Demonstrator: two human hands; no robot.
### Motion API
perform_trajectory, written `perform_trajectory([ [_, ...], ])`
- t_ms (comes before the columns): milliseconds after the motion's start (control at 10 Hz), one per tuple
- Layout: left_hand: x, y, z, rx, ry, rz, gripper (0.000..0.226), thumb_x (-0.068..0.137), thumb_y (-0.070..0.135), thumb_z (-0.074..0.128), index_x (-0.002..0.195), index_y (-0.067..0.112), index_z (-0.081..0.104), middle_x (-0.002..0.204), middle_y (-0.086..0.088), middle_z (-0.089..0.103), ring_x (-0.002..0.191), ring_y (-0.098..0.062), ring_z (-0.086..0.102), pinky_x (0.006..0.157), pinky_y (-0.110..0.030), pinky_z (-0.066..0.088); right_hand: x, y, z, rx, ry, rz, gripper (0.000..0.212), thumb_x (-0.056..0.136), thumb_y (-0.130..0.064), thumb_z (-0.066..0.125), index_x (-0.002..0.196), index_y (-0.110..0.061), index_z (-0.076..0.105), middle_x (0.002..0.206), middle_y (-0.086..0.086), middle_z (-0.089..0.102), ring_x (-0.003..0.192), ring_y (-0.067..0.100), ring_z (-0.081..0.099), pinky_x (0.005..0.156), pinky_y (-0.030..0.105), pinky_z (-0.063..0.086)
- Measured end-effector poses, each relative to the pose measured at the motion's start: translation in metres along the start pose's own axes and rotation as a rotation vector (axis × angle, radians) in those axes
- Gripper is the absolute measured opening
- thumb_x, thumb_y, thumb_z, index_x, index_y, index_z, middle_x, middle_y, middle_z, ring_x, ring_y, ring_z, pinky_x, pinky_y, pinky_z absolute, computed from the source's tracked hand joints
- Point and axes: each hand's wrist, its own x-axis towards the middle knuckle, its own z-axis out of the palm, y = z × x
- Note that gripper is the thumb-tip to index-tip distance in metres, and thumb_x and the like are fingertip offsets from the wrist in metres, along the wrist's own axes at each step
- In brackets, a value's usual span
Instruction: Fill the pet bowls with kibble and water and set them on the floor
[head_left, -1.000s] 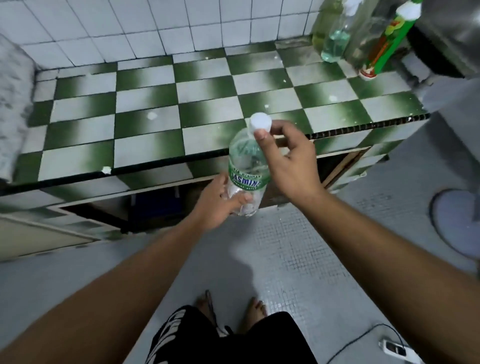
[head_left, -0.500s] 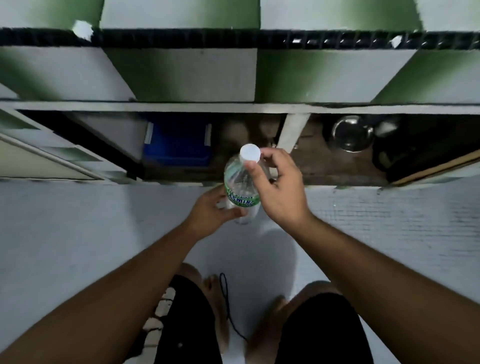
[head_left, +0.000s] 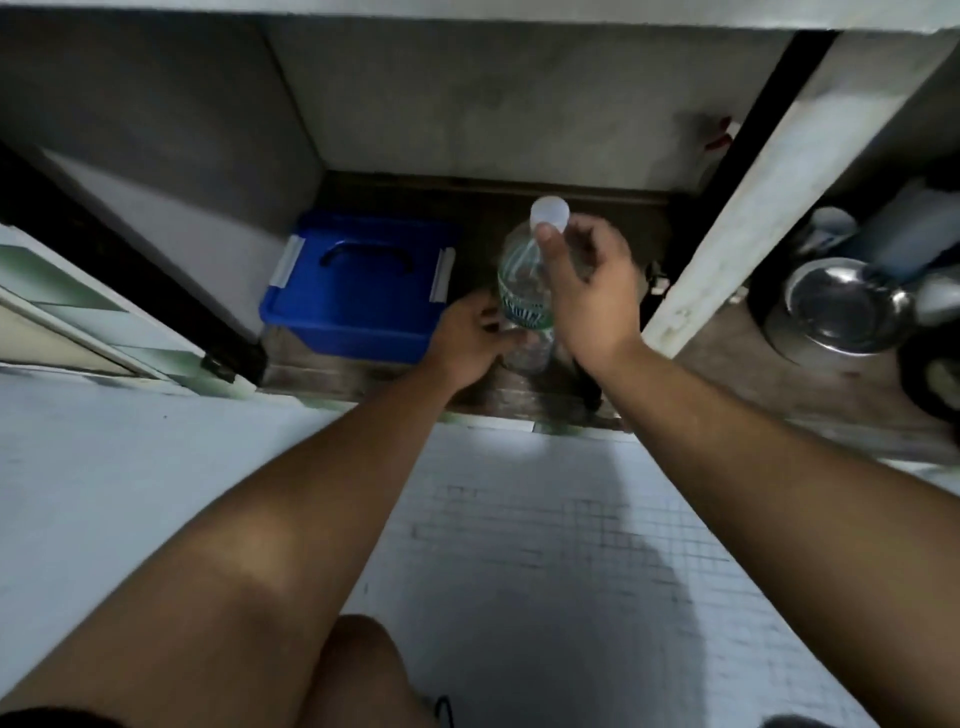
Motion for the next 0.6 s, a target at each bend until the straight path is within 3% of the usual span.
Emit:
perform_trajectory([
  [100, 0.014, -0.007, 0.005, 0.051, 0.038, 0.01, 0.062, 0.078, 0.02, 0.087, 0.132, 0.012, 0.06, 0.131, 0.0, 0.067, 0.119, -0.015, 0.063, 0.098, -0.032, 0.053, 0.011, 0.013, 0.007, -0.045, -0.042, 0.026, 0.036, 0.094, -0.053, 0.057, 0.115, -0.023, 0.061, 0.115, -0.003, 0.06, 0.108, 0.009, 0.058, 0.095, 0.03, 0.05],
  [300, 0.025, -0.018, 0.009, 0.08, 0.084, 0.014, 0.062, 0.072, 0.032, 0.088, 0.128, 0.02, 0.064, 0.125, 0.001, 0.071, 0.114, -0.016, 0.066, 0.101, -0.049, 0.054, 0.026, 0.021, 0.009, -0.004, -0.084, 0.108, 0.033, 0.093, -0.059, 0.052, 0.108, -0.031, 0.062, 0.108, -0.006, 0.069, 0.102, 0.009, 0.066, 0.091, 0.039, 0.057],
  [400, 0.019, -0.008, 0.009, 0.097, 0.068, -0.016, 0.069, 0.076, 0.026, 0.089, 0.136, 0.018, 0.056, 0.135, -0.004, 0.065, 0.121, -0.021, 0.062, 0.106, -0.046, 0.051, 0.028, 0.022, 0.007, 0.013, -0.115, 0.133, 0.031, 0.098, -0.053, 0.05, 0.113, -0.028, 0.062, 0.112, -0.005, 0.069, 0.105, 0.009, 0.066, 0.093, 0.038, 0.057],
  [500, 0.015, -0.002, 0.005, 0.088, 0.034, -0.038, 0.087, 0.076, 0.026, 0.09, 0.149, 0.018, 0.043, 0.146, -0.007, 0.056, 0.131, -0.025, 0.054, 0.107, -0.041, 0.047, 0.023, 0.02, 0.006, -0.007, -0.171, 0.165, 0.055, 0.094, -0.064, 0.045, 0.137, -0.029, 0.051, 0.13, -0.001, 0.063, 0.118, 0.014, 0.061, 0.101, 0.04, 0.053],
  [600, 0.002, 0.009, 0.0, 0.101, 0.026, -0.042, 0.096, 0.077, 0.029, 0.089, 0.155, 0.018, 0.034, 0.151, -0.007, 0.05, 0.134, -0.023, 0.05, 0.109, -0.038, 0.044, 0.015, 0.016, -0.001, -0.056, -0.133, 0.215, 0.066, 0.097, -0.062, 0.043, 0.152, -0.026, 0.034, 0.149, 0.005, 0.048, 0.135, 0.021, 0.048, 0.112, 0.039, 0.042],
])
